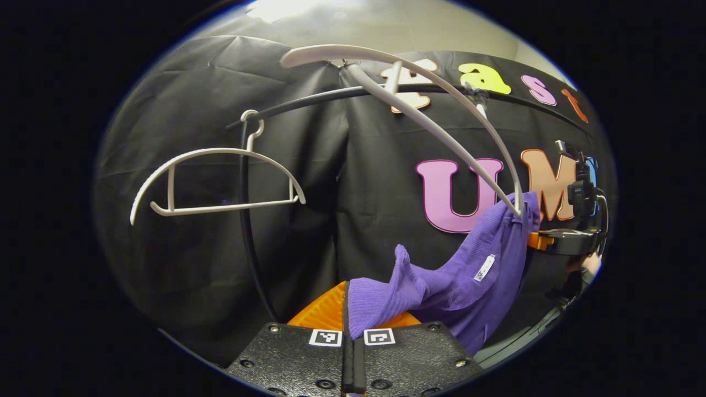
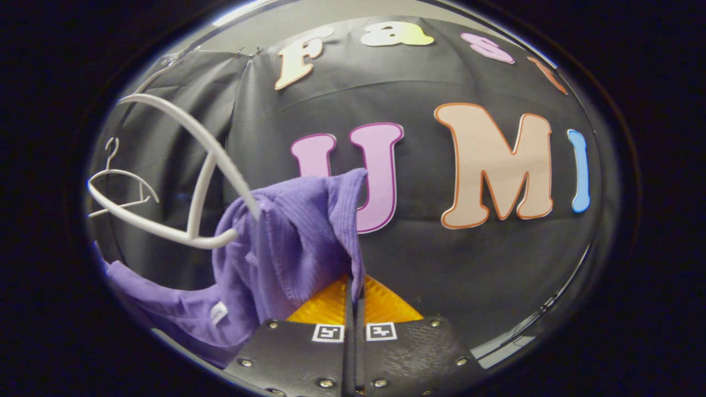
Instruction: Grasp the clothes on the hanger with both hands and then place them into the laundry hamper below.
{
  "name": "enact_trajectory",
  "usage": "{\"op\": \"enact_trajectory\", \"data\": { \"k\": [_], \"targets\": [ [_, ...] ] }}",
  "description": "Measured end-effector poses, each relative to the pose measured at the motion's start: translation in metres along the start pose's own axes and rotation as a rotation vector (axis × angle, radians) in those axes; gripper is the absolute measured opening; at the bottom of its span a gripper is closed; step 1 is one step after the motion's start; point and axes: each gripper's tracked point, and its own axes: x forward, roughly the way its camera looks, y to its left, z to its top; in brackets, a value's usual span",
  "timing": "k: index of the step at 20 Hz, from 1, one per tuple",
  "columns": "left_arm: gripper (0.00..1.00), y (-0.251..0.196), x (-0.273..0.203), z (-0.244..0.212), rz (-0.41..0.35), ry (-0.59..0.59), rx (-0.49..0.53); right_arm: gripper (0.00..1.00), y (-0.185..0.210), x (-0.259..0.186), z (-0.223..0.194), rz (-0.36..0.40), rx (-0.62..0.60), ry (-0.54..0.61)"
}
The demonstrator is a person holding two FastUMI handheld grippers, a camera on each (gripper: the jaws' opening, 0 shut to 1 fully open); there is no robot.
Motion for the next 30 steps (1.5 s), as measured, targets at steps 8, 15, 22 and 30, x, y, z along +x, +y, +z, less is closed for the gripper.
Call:
{"op": "enact_trajectory", "data": {
  "k": [8, 15, 22, 30],
  "targets": [
    [0.0, -0.041, 0.0, -0.027, -0.088, 0.041, -0.006, 0.0, 0.033, -0.023, -0.041, 0.107, 0.04, 0.077],
    [0.02, -0.086, 0.004, -0.193, -0.195, 0.4, -0.038, 0.01, 0.045, -0.053, -0.098, 0.142, 0.034, 0.184],
    [0.89, -0.09, -0.001, -0.27, -0.19, 0.51, -0.068, 0.0, 0.033, -0.073, -0.12, 0.137, -0.003, 0.226],
    [0.89, -0.096, 0.001, -0.246, -0.21, 0.447, -0.064, 0.0, 0.038, -0.085, -0.11, 0.153, -0.004, 0.205]
  ]
}}
